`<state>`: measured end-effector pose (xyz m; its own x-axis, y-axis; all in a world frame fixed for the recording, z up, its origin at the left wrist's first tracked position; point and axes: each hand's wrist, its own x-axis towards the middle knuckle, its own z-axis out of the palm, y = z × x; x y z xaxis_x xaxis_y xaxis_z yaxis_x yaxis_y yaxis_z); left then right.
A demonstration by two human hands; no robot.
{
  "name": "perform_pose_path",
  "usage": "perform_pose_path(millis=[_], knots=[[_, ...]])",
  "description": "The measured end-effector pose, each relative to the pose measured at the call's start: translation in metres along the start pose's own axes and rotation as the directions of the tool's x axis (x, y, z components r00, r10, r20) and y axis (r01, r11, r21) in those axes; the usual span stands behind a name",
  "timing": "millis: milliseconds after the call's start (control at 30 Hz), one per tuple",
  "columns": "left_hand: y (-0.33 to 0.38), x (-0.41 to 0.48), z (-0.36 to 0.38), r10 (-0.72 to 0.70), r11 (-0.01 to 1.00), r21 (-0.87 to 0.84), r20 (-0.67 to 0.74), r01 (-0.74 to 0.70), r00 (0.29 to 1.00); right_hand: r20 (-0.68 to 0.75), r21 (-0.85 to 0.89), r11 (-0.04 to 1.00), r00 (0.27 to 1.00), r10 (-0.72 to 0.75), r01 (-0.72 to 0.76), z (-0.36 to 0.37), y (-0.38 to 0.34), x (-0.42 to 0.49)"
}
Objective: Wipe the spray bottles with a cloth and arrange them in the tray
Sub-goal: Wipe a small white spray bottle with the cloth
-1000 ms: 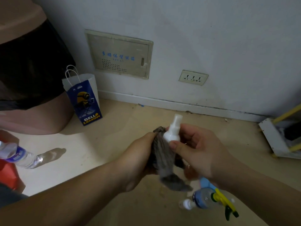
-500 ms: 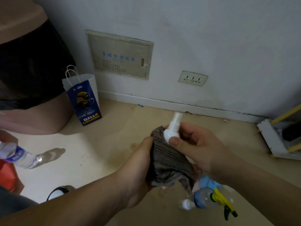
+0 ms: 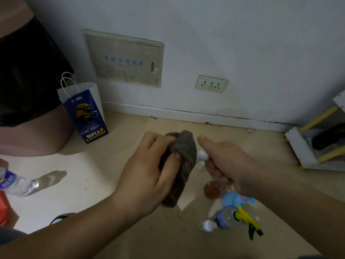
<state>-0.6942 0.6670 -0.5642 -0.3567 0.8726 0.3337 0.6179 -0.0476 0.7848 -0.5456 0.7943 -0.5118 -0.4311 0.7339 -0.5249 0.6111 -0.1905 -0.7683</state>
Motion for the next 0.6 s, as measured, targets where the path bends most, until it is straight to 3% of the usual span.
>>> perform_pose_path(millis=[67,200,333,400,467,500,533,600], knots=[[-0.001,-0.001,-0.001,0.053,0.983,0.174,0.061,-0.063,0.997,-0.012,0.012,0.998,0.998,-0.066,0.066,0.005,0.002,-0.003],[0.003,-0.004,0.005,0.178,0.872,0.436,0.143,-0.224,0.974,-0.083,-0.223,0.955,0.973,-0.217,0.194,0.018,0.003,-0.009],[0.004,0.004,0.003,0.148,0.932,0.303,0.184,-0.199,0.972,-0.111,-0.254,0.921,0.937,-0.332,0.296,0.016,0.001,-0.012],[-0.002,0.009,0.003,0.026,0.978,0.197,0.185,-0.063,0.982,-0.100,-0.279,0.895,0.916,-0.388,0.349,0.015,0.002,-0.011],[-0.007,0.017,0.000,-0.203,0.977,0.093,0.143,0.191,0.969,-0.115,-0.331,0.871,0.901,-0.418,0.362,0.012,0.004,-0.007],[-0.009,0.020,-0.002,-0.357,0.933,0.004,0.146,0.361,0.922,-0.133,-0.361,0.859,0.892,-0.433,0.364,0.009,0.005,-0.005],[-0.010,0.020,-0.002,-0.519,0.823,-0.141,0.207,0.551,0.829,-0.148,-0.392,0.842,0.878,-0.455,0.370,0.006,0.007,-0.003],[-0.004,0.018,-0.004,-0.663,0.430,-0.401,0.468,0.809,0.584,-0.141,-0.445,0.803,0.854,-0.500,0.397,0.004,0.009,-0.001]])
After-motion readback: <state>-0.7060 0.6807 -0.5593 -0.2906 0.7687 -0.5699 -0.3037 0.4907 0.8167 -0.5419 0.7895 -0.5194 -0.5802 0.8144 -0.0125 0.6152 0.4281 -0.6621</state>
